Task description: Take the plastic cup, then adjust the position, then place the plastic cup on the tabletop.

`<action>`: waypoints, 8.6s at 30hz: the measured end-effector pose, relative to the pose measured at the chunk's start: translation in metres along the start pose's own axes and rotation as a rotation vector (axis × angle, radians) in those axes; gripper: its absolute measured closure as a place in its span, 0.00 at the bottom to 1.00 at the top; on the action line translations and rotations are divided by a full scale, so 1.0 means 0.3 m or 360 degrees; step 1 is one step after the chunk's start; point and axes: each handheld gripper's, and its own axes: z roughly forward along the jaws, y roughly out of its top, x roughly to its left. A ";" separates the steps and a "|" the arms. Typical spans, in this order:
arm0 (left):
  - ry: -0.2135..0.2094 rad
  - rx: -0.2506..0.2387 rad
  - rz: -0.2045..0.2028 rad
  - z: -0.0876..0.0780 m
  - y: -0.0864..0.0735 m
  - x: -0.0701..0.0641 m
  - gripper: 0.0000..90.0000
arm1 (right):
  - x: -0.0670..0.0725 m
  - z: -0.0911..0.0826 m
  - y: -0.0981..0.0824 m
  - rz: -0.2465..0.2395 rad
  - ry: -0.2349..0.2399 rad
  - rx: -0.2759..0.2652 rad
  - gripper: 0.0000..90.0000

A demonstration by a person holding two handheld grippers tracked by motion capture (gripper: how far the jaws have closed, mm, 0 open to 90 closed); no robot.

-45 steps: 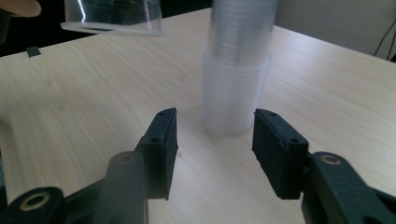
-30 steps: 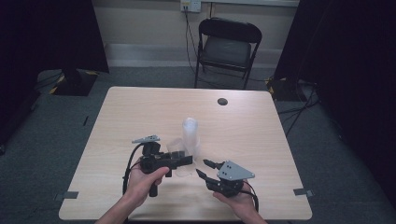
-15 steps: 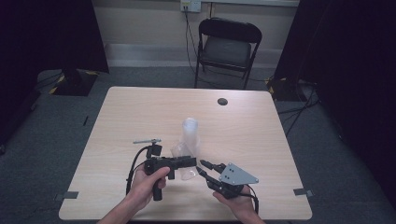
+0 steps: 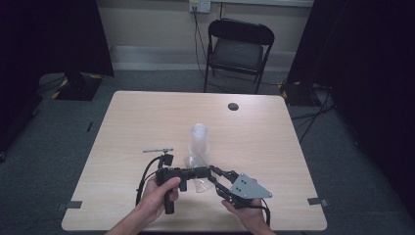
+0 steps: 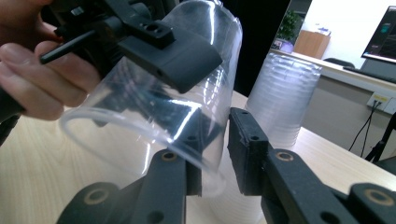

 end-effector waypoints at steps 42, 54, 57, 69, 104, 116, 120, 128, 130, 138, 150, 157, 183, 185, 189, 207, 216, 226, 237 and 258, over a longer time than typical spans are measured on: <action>0.0158 -0.0139 0.0356 -0.021 0.017 -0.026 0.18 | -0.005 -0.037 0.002 0.0018 -0.0102 -0.0028 1.00; 0.0317 -0.0135 0.0607 -0.050 0.022 -0.037 0.18 | -0.045 -0.031 -0.012 0.0203 0.0037 0.0146 0.99; 0.0335 -0.0146 0.0632 -0.057 0.023 -0.037 0.18 | -0.057 -0.032 -0.014 0.0250 0.0065 0.0188 1.00; 0.0546 -0.0024 0.0844 -0.043 -0.002 -0.048 0.20 | -0.114 -0.031 -0.025 0.0465 0.0092 0.0353 1.00; 0.0772 0.0367 0.1487 0.013 -0.112 -0.031 0.22 | -0.193 0.018 -0.031 0.0708 0.0326 0.0883 1.00; 0.0768 0.0458 0.1605 0.043 -0.129 -0.014 0.24 | -0.203 0.056 -0.045 0.0738 0.0430 0.1036 1.00; 0.0767 0.0521 0.1637 0.052 -0.137 -0.009 0.22 | -0.193 0.078 -0.039 0.0720 0.0461 0.1091 1.00; 0.0789 0.0539 0.1658 0.053 -0.142 -0.007 0.20 | -0.201 0.112 -0.032 0.0744 0.0528 0.1177 1.00; 0.0789 0.0581 0.1696 0.056 -0.146 -0.006 0.22 | -0.203 0.123 -0.036 0.0750 0.0554 0.1210 1.00; 0.0788 0.0637 0.1800 0.072 -0.158 -0.004 0.21 | -0.195 0.161 -0.026 0.0744 0.0638 0.1283 1.00; 0.0775 0.0612 0.1878 0.102 -0.165 -0.003 0.24 | -0.183 0.212 -0.022 0.0772 0.0667 0.1325 1.00; 0.0751 0.0573 0.1935 0.107 -0.172 -0.024 0.25 | -0.166 0.233 -0.018 0.0773 0.0676 0.1362 0.99; 0.0738 0.0473 0.1760 0.092 -0.160 -0.018 0.31 | -0.160 0.218 -0.019 0.0838 0.0609 0.1247 0.91; 0.0748 0.0474 0.1746 0.084 -0.154 -0.017 0.32 | -0.162 0.211 -0.015 0.0835 0.0597 0.1216 0.89; 0.0736 0.0431 0.1697 0.075 -0.145 -0.012 0.32 | -0.169 0.192 -0.003 0.0832 0.0560 0.1121 0.87; 0.0788 0.0355 0.1580 0.045 -0.113 0.011 0.32 | -0.181 0.149 0.025 0.0762 0.0470 0.0890 0.74; 0.0803 0.0366 0.1478 0.034 -0.099 0.023 0.32 | -0.194 0.123 0.041 0.0730 0.0454 0.0745 0.73; 0.0820 0.0319 0.1393 -0.004 -0.078 0.034 0.32 | -0.220 0.091 0.043 0.0720 0.0396 0.0611 0.73; 0.0880 0.0124 0.1272 -0.084 -0.032 0.040 0.32 | -0.255 0.026 0.002 0.0731 0.0337 0.0609 0.71; 0.1114 -0.0153 0.1296 -0.214 0.080 0.033 0.32 | -0.295 -0.087 -0.076 0.0687 0.0118 0.0660 0.61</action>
